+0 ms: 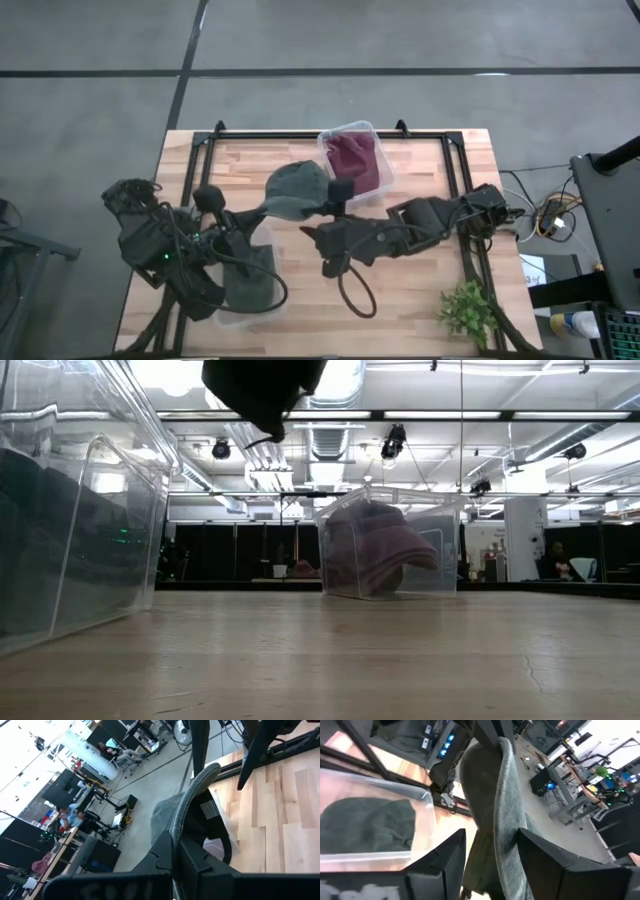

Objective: Pick & Place hat
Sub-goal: Put the green cap into the bottom transparent bin

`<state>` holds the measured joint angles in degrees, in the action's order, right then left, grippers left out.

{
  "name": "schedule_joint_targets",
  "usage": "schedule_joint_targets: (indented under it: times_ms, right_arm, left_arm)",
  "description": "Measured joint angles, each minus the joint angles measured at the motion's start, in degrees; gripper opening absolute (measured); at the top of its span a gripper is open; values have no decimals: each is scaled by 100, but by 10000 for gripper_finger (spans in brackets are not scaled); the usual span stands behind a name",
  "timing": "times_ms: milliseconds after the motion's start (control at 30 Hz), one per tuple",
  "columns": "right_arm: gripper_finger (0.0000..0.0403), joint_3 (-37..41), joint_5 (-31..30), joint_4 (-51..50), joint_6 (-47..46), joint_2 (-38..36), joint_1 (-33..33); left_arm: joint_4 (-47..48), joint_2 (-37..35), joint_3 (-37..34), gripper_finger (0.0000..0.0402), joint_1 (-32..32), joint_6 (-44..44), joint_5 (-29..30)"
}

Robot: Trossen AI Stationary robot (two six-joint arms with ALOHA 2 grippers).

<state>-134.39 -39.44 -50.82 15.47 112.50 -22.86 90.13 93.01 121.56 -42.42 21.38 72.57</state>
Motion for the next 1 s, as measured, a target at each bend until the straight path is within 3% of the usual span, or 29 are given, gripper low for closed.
schedule_joint_targets:
  times_ms: [167,400,633,1000]
  right_arm:
    - [164,0,-487,49,40,28,60]
    - [133,33,-558,236,17,63,265]
    - [25,24,-936,228,-3,156,309]
    - [11,24,-1374,224,136,158,182]
  left_arm:
    - [-23,-4,0,6,5,48,-19]
    - [-53,-2,0,6,5,53,-29]
    - [-76,-11,2,10,0,35,-95]
    - [-77,-46,2,36,-53,-431,-87]
